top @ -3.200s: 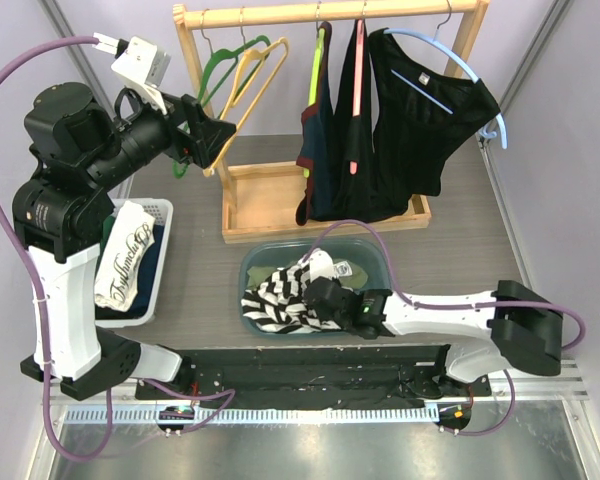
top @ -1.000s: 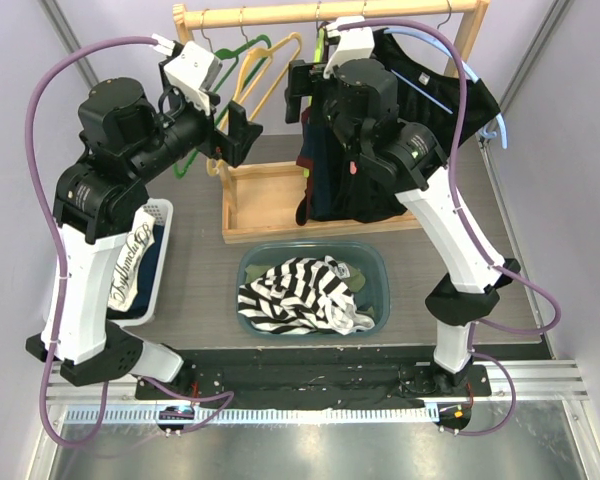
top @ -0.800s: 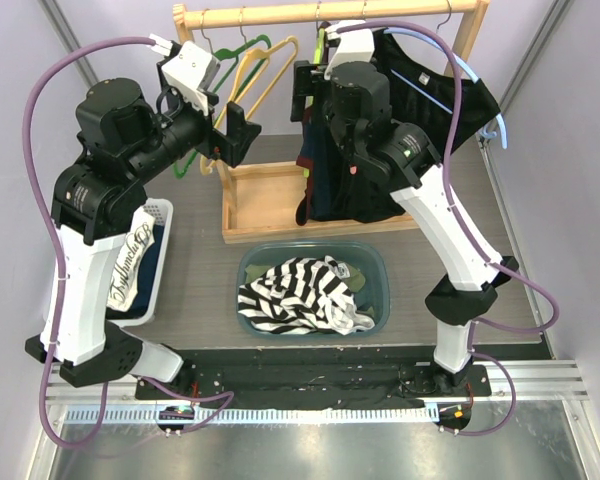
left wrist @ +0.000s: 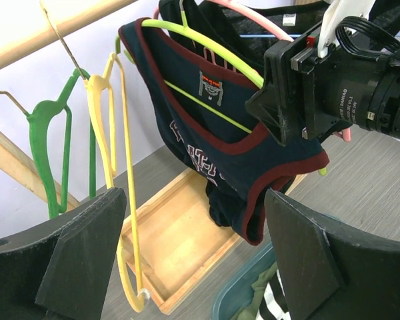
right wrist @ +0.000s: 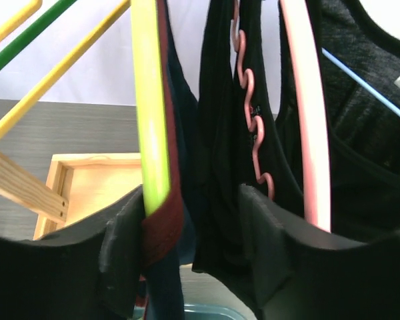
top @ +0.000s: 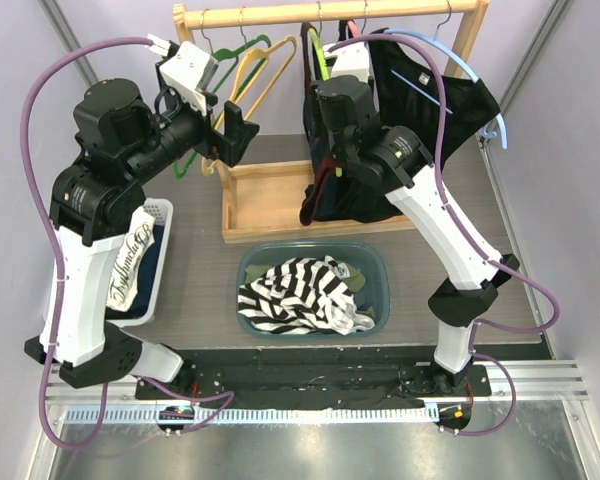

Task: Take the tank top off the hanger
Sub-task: Pick up the hanger from the clothesline.

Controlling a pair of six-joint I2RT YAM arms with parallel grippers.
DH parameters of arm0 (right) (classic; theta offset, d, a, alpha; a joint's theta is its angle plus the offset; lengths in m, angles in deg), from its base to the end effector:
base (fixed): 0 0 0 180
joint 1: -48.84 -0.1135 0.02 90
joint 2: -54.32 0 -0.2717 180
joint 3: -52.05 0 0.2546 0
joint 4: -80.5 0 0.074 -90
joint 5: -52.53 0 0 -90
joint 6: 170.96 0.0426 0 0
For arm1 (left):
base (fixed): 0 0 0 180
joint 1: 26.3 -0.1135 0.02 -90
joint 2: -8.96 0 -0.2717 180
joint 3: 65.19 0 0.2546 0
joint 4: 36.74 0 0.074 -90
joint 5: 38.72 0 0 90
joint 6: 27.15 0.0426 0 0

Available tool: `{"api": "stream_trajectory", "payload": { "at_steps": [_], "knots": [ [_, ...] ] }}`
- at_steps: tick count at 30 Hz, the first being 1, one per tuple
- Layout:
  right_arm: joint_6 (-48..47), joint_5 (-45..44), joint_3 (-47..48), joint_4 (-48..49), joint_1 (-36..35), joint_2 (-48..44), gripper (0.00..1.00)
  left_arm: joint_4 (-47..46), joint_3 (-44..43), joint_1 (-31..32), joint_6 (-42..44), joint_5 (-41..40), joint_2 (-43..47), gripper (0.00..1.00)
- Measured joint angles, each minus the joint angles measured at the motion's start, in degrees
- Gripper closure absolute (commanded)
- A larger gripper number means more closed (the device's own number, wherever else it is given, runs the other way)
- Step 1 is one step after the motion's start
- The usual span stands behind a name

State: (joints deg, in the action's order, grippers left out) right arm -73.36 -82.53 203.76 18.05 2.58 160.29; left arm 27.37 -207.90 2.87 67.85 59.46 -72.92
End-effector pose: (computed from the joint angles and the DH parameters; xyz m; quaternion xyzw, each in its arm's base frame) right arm 0.2791 0.2480 0.5271 -0.0295 0.7750 -0.0244 0.6308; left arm 0.1906 -0.1133 0.5981 0.2599 0.6788 -0.1941 0.6588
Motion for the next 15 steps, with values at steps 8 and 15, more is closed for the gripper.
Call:
{"api": "stream_trajectory", "payload": {
  "at_steps": [8,15],
  "knots": [
    [-1.92,3.67,1.11,0.35,1.01,0.57,0.99,0.11,0.79,-0.04,0.2,-0.04,1.64,0.12],
    [-6.99,5.25,-8.11,9.35,1.4,-3.39,0.99,0.11,0.9,-0.04,0.26,-0.04,1.92,0.13]
  ]
}}
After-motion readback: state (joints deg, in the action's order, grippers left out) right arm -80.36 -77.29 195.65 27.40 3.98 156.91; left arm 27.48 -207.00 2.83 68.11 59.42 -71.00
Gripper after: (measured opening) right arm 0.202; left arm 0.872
